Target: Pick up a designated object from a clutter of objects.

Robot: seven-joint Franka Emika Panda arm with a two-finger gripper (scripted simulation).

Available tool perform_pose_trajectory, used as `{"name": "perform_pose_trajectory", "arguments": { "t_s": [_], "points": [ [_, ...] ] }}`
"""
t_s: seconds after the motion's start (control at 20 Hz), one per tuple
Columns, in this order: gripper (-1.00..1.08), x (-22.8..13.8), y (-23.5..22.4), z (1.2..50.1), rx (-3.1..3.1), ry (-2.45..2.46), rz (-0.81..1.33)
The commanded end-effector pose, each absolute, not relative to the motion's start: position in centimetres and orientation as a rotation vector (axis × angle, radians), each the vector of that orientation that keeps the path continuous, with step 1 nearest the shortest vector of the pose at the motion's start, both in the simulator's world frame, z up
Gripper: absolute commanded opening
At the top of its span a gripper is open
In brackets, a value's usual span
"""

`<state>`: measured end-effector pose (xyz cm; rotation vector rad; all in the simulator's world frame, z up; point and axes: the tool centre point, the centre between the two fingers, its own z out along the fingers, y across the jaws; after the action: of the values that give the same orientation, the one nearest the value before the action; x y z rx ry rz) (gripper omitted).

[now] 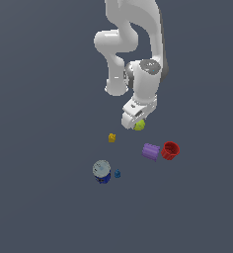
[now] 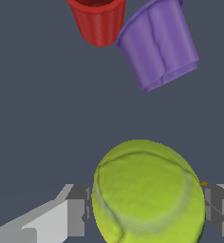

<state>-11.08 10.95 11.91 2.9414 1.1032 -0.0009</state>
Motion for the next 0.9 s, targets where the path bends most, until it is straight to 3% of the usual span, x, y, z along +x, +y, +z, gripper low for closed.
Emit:
{"name": "perform_pose_trajectory", "arguments": {
  "t_s": [0.0, 0.85],
  "points": [
    [-1.00, -11.1, 11.5, 14.0, 2.941, 1.104, 0.001],
    [-1.00, -11.3, 15.3, 29.2, 2.942, 1.107, 0.001]
  ]
}}
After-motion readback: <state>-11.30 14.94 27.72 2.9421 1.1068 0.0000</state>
